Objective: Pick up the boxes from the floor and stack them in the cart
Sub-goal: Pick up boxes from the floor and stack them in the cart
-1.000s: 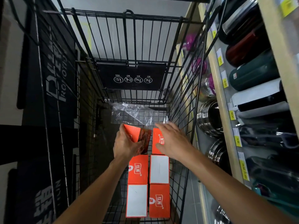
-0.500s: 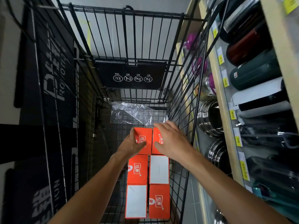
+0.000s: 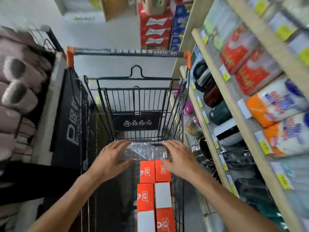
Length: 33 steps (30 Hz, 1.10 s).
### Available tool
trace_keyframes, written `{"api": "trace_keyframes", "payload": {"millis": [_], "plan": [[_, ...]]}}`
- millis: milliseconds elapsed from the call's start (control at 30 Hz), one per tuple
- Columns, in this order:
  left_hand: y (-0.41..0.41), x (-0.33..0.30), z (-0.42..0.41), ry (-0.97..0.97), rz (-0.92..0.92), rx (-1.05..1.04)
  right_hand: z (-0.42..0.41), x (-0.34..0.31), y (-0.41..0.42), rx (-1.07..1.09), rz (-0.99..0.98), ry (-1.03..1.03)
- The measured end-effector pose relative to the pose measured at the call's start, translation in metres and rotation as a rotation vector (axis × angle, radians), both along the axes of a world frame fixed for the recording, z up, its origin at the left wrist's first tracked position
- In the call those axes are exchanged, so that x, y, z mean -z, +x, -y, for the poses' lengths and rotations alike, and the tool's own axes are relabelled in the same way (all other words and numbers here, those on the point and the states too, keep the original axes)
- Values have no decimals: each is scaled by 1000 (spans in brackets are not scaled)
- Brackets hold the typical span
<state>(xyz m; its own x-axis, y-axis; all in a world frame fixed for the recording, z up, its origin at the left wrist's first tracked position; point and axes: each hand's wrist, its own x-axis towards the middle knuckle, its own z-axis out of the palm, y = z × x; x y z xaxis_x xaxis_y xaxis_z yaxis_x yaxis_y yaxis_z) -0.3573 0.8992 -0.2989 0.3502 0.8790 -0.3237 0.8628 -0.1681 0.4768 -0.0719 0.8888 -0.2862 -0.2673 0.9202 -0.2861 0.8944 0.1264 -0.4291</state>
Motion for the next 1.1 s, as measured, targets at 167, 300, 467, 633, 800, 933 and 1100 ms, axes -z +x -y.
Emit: {"api": "trace_keyframes", "payload": {"millis": [167,300,467,633,800,933,1100], "plan": [[15,-74,-14,180,-4,155,29,-58,19,80,34,71],[48,-129,-10,259,21,234,60,-108,47,155,21,180],[111,-180,19,320,37,395,115,-160,97,252,58,271],[159,-213,71,357,36,513,190,-194,147,360,61,354],[222,-245,137,391,13,704,295,-207,204,525,133,375],[281,-257,178,404,108,861,381,-222,236,681,227,354],[354,-271,219,424,184,1098,477,-238,249,905,253,268]]}}
